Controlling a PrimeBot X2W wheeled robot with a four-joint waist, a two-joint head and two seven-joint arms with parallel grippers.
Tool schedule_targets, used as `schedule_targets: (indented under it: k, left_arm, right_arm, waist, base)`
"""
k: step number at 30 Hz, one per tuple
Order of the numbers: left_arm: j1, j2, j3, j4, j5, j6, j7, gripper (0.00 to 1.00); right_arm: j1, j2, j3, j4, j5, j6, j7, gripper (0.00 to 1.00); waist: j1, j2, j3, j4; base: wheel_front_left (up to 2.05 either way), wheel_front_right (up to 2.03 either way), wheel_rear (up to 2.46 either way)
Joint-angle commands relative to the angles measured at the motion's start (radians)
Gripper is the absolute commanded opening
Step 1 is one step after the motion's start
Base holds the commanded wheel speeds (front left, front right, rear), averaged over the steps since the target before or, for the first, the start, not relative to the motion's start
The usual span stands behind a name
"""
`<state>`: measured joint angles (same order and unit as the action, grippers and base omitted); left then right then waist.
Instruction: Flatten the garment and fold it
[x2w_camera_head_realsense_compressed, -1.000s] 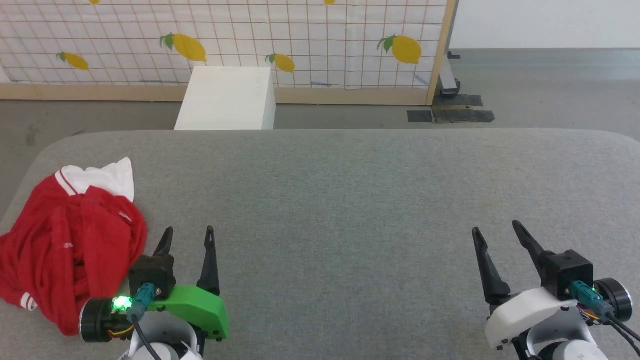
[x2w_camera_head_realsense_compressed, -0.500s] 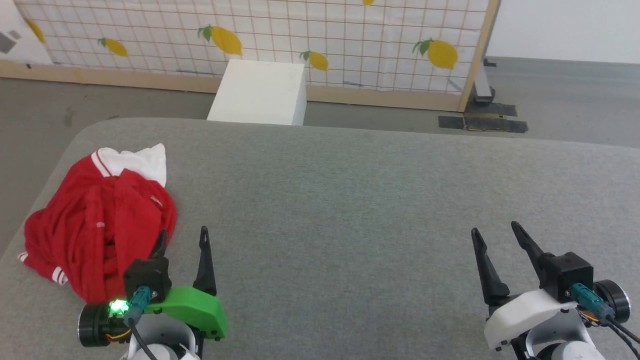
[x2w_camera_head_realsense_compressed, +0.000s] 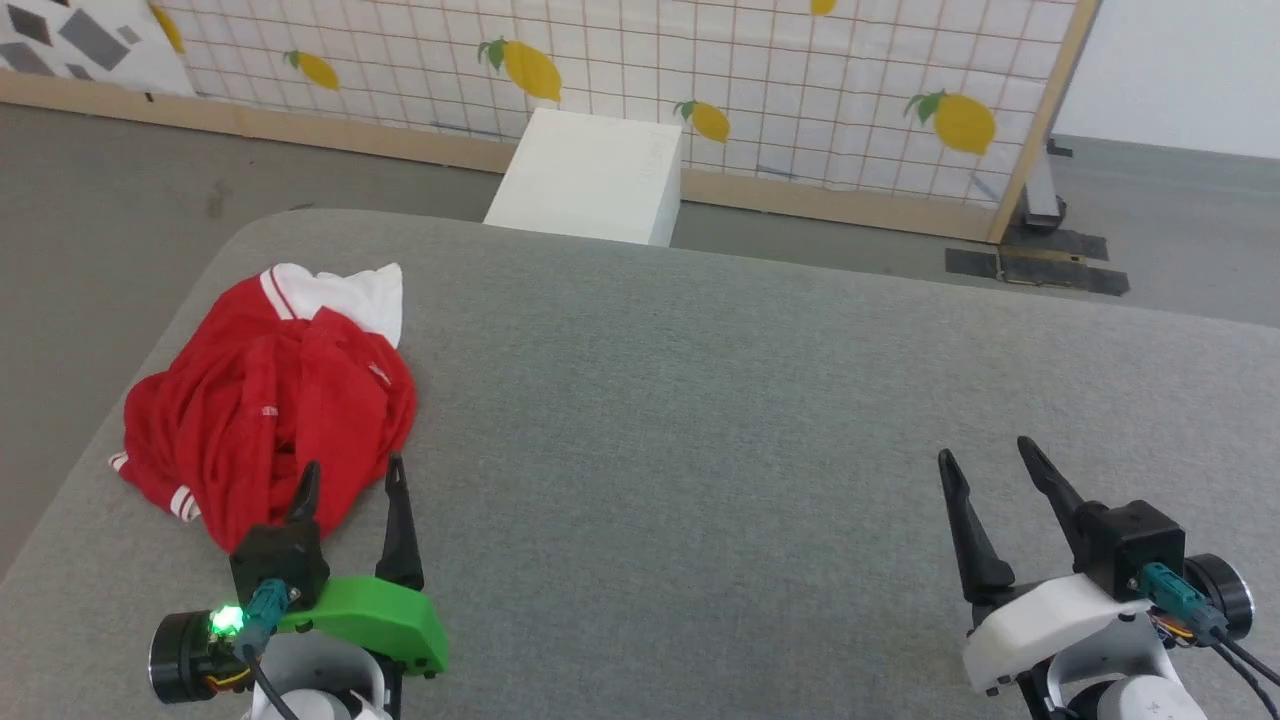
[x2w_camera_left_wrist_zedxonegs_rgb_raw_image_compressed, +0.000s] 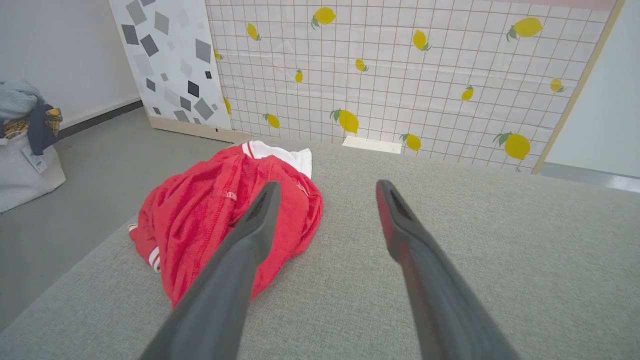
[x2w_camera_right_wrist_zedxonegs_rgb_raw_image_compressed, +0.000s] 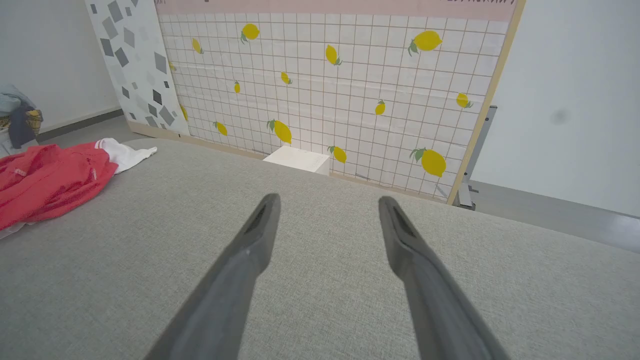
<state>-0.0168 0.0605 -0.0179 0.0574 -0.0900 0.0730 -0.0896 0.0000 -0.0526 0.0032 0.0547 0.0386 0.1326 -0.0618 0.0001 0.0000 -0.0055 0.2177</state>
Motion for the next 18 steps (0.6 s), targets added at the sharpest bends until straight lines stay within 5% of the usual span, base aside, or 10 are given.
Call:
schedule_targets:
  k: [1,18]
  left_arm:
    - [-0.002,0.005,0.000,0.005,-0.012,0.011,-0.010,1.00]
    - [0.007,0.006,0.005,0.015,-0.040,0.044,-0.045,1.00]
  right_arm:
    - [-0.015,0.001,0.003,0.006,0.012,-0.001,-0.009,1.00]
    - [-0.031,0.001,0.020,0.029,0.028,-0.001,-0.037,1.00]
  waist:
    - [0.0000,0.0000,-0.001,0.016]
    - [0.0000,0.0000,0.003,0.087]
  base:
    - [0.00,0.00,0.00]
    - [0.00,0.00,0.00]
